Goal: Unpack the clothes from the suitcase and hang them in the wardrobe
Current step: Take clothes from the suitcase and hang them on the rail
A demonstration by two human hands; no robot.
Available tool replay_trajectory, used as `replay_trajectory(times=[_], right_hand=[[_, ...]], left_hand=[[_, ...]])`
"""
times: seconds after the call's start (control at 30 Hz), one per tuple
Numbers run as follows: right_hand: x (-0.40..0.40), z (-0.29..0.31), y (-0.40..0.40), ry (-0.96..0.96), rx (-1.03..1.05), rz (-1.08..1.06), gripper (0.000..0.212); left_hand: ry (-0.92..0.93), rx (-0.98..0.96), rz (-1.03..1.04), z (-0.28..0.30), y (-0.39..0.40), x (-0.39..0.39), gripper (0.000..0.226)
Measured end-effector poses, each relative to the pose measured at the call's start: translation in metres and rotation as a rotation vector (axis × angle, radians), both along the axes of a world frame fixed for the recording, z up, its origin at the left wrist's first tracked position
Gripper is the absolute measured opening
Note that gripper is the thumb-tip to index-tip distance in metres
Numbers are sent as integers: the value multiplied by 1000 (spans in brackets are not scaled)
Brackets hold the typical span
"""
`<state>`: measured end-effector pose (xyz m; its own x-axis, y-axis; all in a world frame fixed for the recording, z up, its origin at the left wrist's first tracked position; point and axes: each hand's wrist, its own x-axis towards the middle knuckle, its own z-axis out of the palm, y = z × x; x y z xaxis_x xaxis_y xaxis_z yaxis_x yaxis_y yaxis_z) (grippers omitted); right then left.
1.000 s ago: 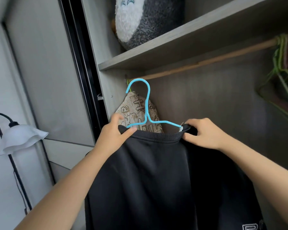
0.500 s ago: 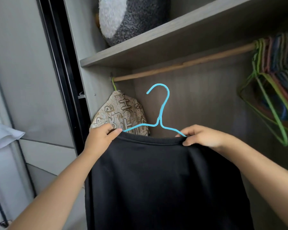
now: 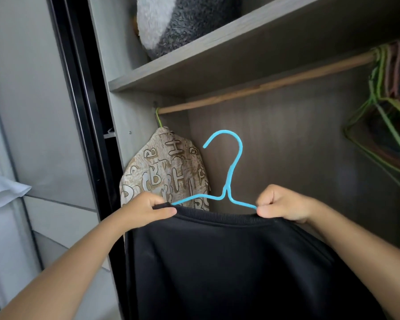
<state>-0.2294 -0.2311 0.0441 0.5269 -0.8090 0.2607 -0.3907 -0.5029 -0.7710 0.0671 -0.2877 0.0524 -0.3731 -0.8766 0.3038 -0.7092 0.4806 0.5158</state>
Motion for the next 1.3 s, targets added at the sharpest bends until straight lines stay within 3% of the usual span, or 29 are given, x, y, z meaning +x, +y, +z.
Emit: replay_trajectory(times=[0.1,0.17,0.27,0.33,0.43,0.5,0.57,0.6,0.63,0.73,0.8,0.9,1.0,1.07,1.1,1.13,1.23,1.3], right_hand=[[5,2,-14,66,10,-24,26],[2,1,-25,120,-23,-112,8],[-3,0,-45,242,-143,-329,4],[-4,3,-54,245,-190,-427,14],[-7,6,-72,0,-132,-580,11],[-4,11,-82,-103,-135,-661,8],[1,14,-90,-102,-168,-719,10],[5,15,-95,-76,-198,-742,16],[10,16,-97,-34,-222,-767,22],[26,18,-104,139,-298,-815,28],[31,19,-101,238,-321,-796,24],[25,25,-85,461,-176,-647,17],[4,28,-73,434,194,-523,100],[-16,22,-75,366,266,-606,129],[-22,21,-81,314,242,-674,127],[-23,21,-89,282,190,-719,113],[-12,30,-119,379,-82,-904,28],[-1,44,-146,537,-381,-1041,24]], left_hand=[[102,-78,25,0,-24,-2,35],[179,-143,31,2,-44,-5,38],[223,-231,52,10,-78,-4,44],[152,-271,84,18,-100,-9,40],[-125,-370,139,27,-124,-24,28],[-276,-556,207,29,-139,-37,27],[-194,-665,208,26,-142,-53,26],[-61,-591,145,24,-140,-62,22],[96,-373,55,24,-137,-72,26],[614,504,-210,35,-125,-100,29],[861,798,-282,43,-125,-113,25],[1004,1051,-413,51,-125,-127,24],[943,1083,-411,49,-131,-136,27],[888,1001,-353,49,-147,-136,29],[877,945,-319,51,-159,-133,30],[876,881,-282,55,-169,-128,31],[929,741,-186,73,-209,-105,34],[904,627,-135,88,-233,-86,35]])
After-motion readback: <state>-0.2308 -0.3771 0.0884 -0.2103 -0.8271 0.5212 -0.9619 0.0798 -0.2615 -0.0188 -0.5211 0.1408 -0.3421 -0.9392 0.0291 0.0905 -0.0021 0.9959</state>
